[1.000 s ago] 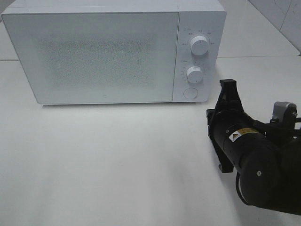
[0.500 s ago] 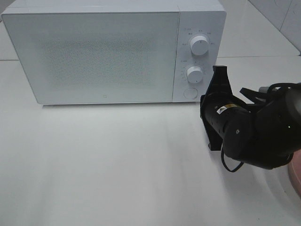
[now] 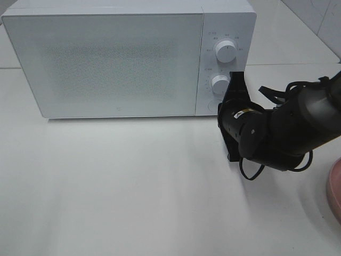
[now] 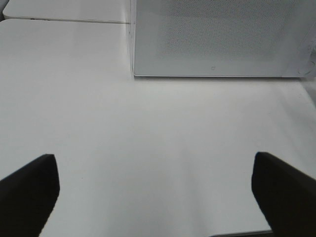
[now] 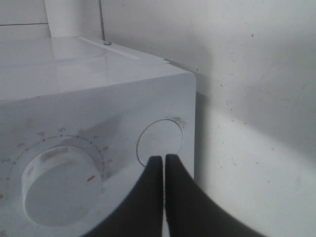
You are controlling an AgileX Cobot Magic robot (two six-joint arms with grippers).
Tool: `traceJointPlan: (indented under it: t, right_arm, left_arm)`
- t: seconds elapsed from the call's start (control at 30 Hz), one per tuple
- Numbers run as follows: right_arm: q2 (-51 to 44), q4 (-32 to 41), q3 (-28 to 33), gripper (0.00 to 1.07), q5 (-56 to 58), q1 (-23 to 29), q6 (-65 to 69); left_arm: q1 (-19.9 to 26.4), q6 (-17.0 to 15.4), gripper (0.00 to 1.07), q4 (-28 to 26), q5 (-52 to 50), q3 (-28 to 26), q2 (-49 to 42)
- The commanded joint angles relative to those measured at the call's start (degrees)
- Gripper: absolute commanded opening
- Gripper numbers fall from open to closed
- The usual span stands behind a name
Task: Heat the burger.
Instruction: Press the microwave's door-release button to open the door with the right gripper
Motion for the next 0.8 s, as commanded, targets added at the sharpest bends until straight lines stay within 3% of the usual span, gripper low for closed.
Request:
traceJointPlan:
  t: [0.03,0.8]
  right_arm:
    - [0.97,-0.63,-1.55,0.00,-0.29,-0.46,0.57]
    - [7.33,-0.06,-8.48,0.01,-1.72,-1.83,2.23]
  left_arm:
    - [0.23,-0.29,0.98,-0.06,-0.86,0.23,-1.09]
    - [0.23,-0.29,0.98,-0.06,-0.86,0.23,-1.09]
